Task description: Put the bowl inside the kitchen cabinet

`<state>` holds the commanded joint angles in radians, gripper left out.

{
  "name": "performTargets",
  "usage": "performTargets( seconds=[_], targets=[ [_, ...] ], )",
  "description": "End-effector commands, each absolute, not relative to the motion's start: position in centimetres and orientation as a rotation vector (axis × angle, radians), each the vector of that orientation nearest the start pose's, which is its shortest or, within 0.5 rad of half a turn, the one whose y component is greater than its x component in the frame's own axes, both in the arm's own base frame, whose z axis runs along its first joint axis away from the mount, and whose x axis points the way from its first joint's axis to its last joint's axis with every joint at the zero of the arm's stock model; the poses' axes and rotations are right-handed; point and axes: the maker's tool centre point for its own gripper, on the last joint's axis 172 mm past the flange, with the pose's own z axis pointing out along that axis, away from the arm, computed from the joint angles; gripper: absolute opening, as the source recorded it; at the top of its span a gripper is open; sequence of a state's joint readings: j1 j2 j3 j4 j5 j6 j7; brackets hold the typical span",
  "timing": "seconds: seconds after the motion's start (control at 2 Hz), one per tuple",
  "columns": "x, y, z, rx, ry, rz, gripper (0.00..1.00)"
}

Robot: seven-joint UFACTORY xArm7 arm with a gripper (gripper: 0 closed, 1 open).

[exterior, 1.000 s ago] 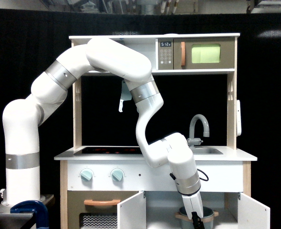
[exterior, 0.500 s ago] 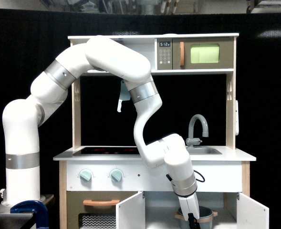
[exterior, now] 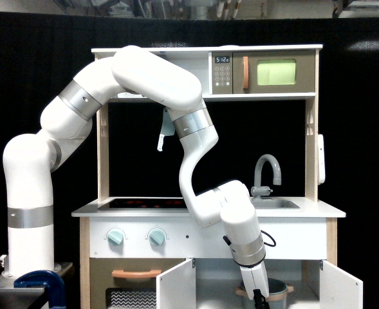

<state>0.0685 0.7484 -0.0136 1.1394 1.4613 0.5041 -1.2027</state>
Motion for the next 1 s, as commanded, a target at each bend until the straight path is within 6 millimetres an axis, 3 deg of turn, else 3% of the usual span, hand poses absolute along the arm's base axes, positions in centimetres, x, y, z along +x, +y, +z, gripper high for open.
performTargets(
  seconds=[0.5,1.0],
  targets=[
    [52.9,8.1,-7.2,-2.589,0.127,-0.329,1.00],
    [50.9,3.5,-0.1,-2.589,0.127,-0.329,1.00]
  ],
)
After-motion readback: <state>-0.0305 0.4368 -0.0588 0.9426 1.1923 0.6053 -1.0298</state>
